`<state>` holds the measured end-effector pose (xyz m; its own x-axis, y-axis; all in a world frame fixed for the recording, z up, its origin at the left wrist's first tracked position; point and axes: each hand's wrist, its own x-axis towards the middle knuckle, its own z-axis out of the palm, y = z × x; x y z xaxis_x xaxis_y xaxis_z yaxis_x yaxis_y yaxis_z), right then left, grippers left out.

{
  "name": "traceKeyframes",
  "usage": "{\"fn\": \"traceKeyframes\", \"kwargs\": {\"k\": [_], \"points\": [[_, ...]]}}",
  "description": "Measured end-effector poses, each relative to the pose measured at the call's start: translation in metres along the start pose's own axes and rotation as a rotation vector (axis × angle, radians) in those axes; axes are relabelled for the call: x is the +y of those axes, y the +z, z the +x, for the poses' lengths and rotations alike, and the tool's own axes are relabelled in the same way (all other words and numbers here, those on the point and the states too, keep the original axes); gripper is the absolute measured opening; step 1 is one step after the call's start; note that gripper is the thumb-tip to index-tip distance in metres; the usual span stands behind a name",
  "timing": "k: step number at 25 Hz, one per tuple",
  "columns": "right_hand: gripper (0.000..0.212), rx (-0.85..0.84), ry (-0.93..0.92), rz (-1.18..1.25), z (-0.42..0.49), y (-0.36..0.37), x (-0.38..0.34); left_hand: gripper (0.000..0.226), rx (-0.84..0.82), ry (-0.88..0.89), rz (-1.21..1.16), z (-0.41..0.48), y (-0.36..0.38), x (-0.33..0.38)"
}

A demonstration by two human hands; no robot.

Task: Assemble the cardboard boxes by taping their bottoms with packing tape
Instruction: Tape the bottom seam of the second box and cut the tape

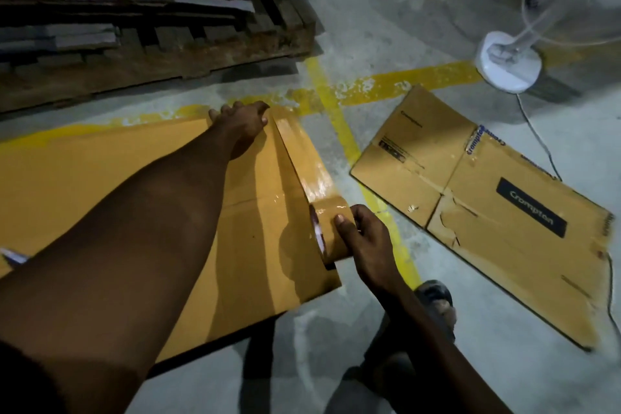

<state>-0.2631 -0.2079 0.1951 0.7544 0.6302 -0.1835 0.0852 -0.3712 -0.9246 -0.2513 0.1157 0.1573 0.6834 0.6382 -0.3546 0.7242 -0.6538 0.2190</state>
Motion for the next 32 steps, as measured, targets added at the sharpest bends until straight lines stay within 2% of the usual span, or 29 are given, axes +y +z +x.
{"fn": "traceKeyframes", "kwargs": {"k": [4,8,11,15,19,21,25,32], "points": [[0.036,0.008,0.007,0.042,-0.027,-0.01,0.012,0.04,0.027,0.005,0.017,-0.002,0.002,-0.001],[0.06,0.147,-0.009,-0.132,-0.054,-0.012,0.025,0.04,0.041,0.011,0.014,-0.001,0.004,-0.003],[0.049,0.192,-0.03,-0.096,-0.072,-0.011,0.032,0.04,0.042,0.012,-0.001,0.0,0.006,-0.002],[0.034,0.277,-0.01,-0.161,-0.08,-0.011,0.041,0.039,0.054,0.011,-0.011,0.001,0.009,-0.004],[0.03,0.234,-0.033,-0.205,-0.091,-0.012,0.044,0.04,0.047,0.021,-0.027,0.002,0.009,-0.005],[0.037,0.225,-0.038,-0.245,-0.099,-0.012,0.051,0.04,0.058,0.02,-0.03,0.001,0.009,-0.006],[0.055,0.275,0.099,-0.381,-0.109,-0.006,0.07,0.04,0.07,0.032,-0.03,0.0,0.009,-0.005],[0.052,0.26,0.122,-0.355,-0.106,0.0,0.083,0.039,0.065,0.024,-0.02,0.003,0.01,-0.006]]}}
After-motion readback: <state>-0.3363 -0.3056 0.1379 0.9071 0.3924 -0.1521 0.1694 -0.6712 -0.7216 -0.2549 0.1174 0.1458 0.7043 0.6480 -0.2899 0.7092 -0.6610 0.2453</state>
